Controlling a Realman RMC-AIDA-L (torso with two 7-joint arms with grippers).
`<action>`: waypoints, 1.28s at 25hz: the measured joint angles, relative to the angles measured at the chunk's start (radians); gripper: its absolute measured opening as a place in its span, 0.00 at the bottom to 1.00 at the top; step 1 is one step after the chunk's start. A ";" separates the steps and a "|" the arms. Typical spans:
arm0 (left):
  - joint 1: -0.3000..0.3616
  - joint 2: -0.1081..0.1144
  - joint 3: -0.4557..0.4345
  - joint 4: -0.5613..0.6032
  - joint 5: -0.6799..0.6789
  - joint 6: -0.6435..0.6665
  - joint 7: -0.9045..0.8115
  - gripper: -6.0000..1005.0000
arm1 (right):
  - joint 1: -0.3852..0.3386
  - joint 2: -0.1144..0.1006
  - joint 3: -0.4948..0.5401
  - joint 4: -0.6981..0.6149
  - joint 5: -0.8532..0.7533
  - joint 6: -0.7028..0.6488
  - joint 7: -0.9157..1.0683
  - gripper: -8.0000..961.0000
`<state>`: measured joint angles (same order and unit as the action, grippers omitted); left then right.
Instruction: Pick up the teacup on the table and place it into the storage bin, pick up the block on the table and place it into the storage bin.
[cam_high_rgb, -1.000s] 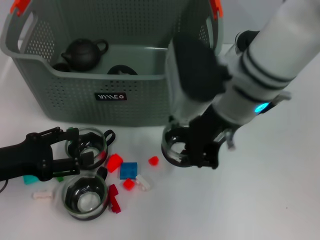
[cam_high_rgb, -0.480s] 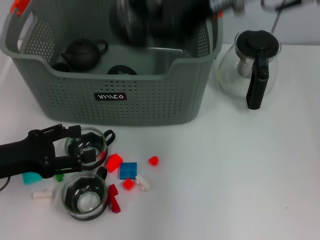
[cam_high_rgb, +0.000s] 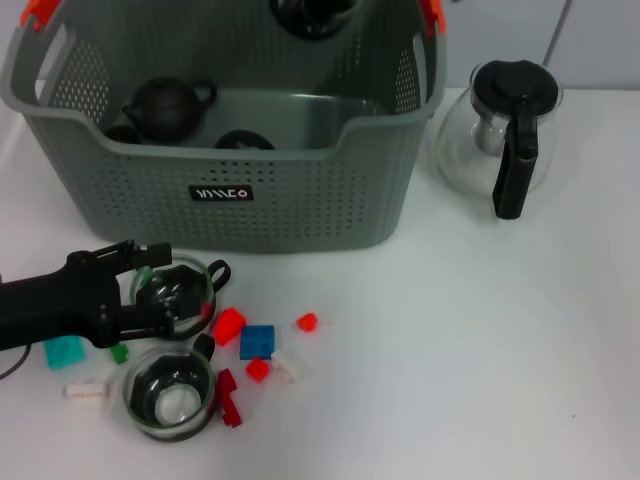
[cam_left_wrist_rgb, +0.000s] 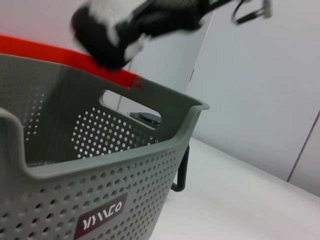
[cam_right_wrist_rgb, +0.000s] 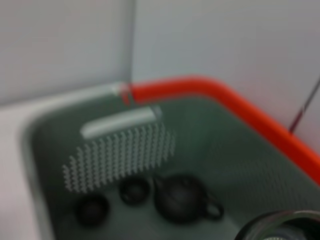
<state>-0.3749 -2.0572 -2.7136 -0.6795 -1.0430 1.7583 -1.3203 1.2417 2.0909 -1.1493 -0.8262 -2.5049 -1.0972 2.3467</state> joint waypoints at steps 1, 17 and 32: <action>-0.001 -0.001 0.000 0.000 0.000 0.000 0.000 0.90 | 0.024 0.001 -0.001 0.055 -0.019 0.036 0.001 0.07; 0.000 -0.004 -0.012 0.000 0.000 0.000 0.001 0.90 | 0.130 0.009 -0.093 0.363 -0.127 0.255 0.110 0.07; -0.002 -0.005 -0.012 0.000 0.000 0.000 0.002 0.90 | 0.121 0.011 -0.151 0.389 -0.126 0.273 0.106 0.07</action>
<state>-0.3774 -2.0617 -2.7259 -0.6795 -1.0430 1.7581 -1.3181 1.3626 2.1016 -1.3007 -0.4370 -2.6313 -0.8243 2.4528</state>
